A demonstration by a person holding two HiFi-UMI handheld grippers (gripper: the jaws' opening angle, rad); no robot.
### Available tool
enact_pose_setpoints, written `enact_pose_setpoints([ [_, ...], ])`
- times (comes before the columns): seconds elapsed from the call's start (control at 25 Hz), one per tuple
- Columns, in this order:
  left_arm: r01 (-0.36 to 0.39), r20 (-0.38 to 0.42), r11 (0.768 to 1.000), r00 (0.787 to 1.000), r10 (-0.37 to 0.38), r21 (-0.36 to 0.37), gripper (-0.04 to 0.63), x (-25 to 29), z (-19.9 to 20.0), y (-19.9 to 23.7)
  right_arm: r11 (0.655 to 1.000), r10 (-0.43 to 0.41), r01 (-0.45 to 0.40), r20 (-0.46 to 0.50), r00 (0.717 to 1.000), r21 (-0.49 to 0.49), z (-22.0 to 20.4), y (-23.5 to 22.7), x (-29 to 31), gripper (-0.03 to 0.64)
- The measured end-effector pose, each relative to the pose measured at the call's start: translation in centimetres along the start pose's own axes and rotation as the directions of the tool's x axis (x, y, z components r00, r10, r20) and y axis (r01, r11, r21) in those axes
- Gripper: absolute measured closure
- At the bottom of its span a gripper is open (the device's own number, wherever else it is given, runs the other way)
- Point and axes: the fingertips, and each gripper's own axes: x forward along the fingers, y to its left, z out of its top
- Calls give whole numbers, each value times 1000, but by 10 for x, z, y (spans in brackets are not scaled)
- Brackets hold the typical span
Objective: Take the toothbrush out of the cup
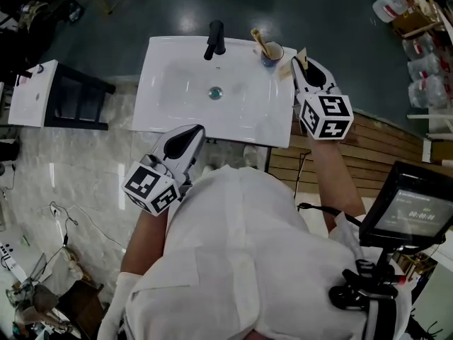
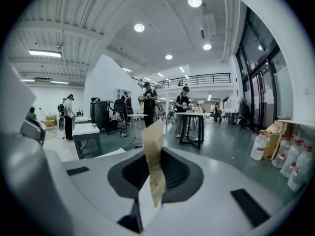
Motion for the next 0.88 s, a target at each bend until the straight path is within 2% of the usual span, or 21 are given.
enact_pose_setpoints([
  [0.48,99,-41,995,994,-98,11,589,8,-4,-2,999,-21,22,-45,999,24,-17,22,-29,571],
  [0.68,124,-48,992,991,-123,28,589,-26,-10,-4,999,-29,30,-43,999,24,-19,61,-53,571],
  [0.88,133,-73,990,989,-130,41,589,-35,-17,0,999,-34,36,-54,998,34,-23,81,-67,571],
])
